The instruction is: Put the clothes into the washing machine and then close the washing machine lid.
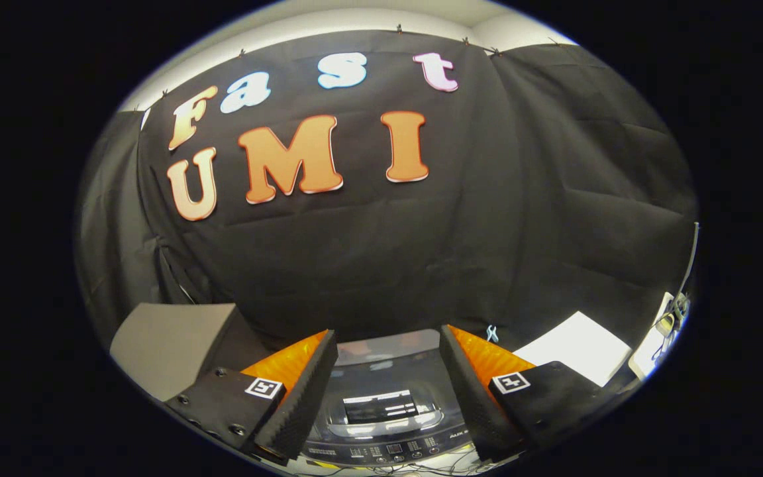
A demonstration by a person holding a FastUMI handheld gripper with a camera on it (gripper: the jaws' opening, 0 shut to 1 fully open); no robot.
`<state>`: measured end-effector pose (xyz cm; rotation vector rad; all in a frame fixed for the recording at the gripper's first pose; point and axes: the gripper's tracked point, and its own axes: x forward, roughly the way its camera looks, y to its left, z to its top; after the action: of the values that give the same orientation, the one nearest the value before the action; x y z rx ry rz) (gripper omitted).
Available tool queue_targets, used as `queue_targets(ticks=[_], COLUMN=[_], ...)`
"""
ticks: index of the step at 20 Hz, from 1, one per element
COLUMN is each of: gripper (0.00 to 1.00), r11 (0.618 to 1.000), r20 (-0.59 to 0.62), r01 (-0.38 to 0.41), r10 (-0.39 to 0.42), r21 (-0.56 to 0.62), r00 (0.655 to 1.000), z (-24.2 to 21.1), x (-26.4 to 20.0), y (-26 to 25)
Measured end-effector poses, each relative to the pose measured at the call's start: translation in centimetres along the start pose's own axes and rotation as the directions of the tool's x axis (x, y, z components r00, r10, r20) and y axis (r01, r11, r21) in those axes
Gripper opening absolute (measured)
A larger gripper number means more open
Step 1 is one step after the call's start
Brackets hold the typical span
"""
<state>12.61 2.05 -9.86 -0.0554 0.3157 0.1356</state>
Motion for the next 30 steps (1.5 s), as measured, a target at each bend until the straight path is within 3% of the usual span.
queue_targets(ticks=[9,16,30], gripper=[0.99,0.99,0.99], r11=[0.998,0.996,0.996], r20=[0.21,0.305,0.317], r01=[-0.004,-0.013,0.018], r10=[0.016,0.041,0.012], r21=[-0.058,-0.093,-0.092], r00=[0.978,0.951,0.948], z=[12.7,18.5,18.4], x=[-6.6,-11.0,-12.4], y=[0.8,2.3,2.1])
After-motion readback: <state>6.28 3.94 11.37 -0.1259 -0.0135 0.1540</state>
